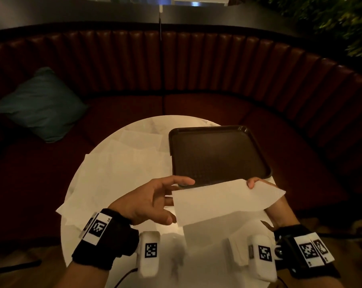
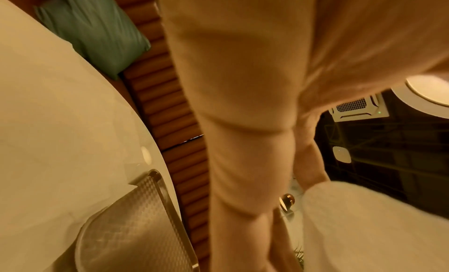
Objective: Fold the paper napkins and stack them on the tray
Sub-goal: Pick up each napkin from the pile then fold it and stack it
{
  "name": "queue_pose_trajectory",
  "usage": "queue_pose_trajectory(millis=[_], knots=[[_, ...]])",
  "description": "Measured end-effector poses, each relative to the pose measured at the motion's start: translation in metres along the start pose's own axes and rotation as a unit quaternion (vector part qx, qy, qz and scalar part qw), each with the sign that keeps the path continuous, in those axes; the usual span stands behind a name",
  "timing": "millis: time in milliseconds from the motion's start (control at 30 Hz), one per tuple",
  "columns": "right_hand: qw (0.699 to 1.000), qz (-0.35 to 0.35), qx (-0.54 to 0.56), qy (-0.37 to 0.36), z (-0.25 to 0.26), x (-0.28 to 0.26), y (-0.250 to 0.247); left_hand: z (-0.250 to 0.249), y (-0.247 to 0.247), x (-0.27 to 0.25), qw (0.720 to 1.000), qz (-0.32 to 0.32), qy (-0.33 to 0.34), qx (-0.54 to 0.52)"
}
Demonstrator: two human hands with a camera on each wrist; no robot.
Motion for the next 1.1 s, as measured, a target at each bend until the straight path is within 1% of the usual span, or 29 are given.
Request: queue_pose_trajectory(millis=[67,133,167,233,267,367,433,500,567,600,667,733,800,867,933,967,1033,1067,1100], knots=[[0.999,-0.001,0.031,0.024,-0.002,0.002,-0.001,0.002,0.001,0.006,0.998,-0.044,0.017,0.049],[0.998,-0.003,0.041,0.044,-0.006,0.005,-0.003,0.003,0.003,0.014,0.988,-0.113,0.041,0.098],[0.998,-0.004,0.037,0.049,-0.006,0.004,-0.003,0.003,0.003,0.017,0.982,-0.151,0.053,0.105],[0.999,-0.001,0.008,0.032,-0.005,0.001,-0.001,0.002,0.005,0.02,0.97,-0.21,0.076,0.093],[1.0,-0.007,-0.01,0.016,-0.003,0.0,-0.001,0.001,0.005,0.021,0.965,-0.23,0.087,0.088],[0.997,-0.041,-0.055,-0.039,-0.003,-0.002,-0.003,-0.002,0.0,0.019,0.955,-0.261,0.119,0.076],[0.991,-0.04,-0.099,-0.078,0.0,-0.002,-0.003,-0.006,-0.003,0.018,0.95,-0.275,0.129,0.072],[0.984,-0.017,-0.142,-0.106,0.007,-0.007,0.001,-0.009,-0.006,0.017,0.948,-0.282,0.134,0.065],[0.972,-0.012,-0.2,-0.124,0.011,-0.009,0.0,-0.011,-0.008,0.015,0.949,-0.28,0.134,0.047],[0.968,-0.02,-0.21,-0.137,0.014,-0.011,0.001,-0.012,-0.01,0.015,0.949,-0.28,0.135,0.046],[0.965,0.0,-0.207,-0.16,0.019,-0.013,0.002,-0.012,-0.012,0.014,0.948,-0.28,0.14,0.058],[0.953,-0.011,-0.24,-0.184,0.019,-0.011,-0.002,-0.014,-0.012,0.014,0.947,-0.277,0.149,0.067],[0.952,-0.008,-0.239,-0.188,0.021,-0.011,-0.003,-0.018,-0.012,0.014,0.945,-0.28,0.156,0.069],[0.958,0.001,-0.214,-0.19,0.026,-0.013,0.0,-0.023,-0.012,0.014,0.95,-0.26,0.166,0.057],[0.973,-0.012,-0.16,-0.164,0.027,-0.014,0.0,-0.028,-0.013,0.014,0.956,-0.228,0.176,0.048],[0.978,-0.032,-0.144,-0.15,0.025,-0.014,0.0,-0.029,-0.013,0.014,0.957,-0.221,0.18,0.053],[0.968,-0.092,-0.19,-0.135,0.016,-0.016,-0.004,-0.025,-0.012,0.021,0.953,-0.226,0.167,0.111],[0.962,-0.111,-0.214,-0.125,0.008,-0.017,-0.01,-0.02,-0.01,0.026,0.947,-0.236,0.152,0.154],[0.963,-0.117,-0.218,-0.106,-0.002,-0.02,-0.016,-0.014,-0.008,0.033,0.944,-0.24,0.135,0.183]])
Point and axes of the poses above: each hand's wrist, its own x-axis towards the middle knuckle, its own y-axis out of the palm, z = x × y, the point moved 1 cm from there along x, towards the middle knuckle, and after that the axes turned 4 degrees about -x, right-handed, at the moved point
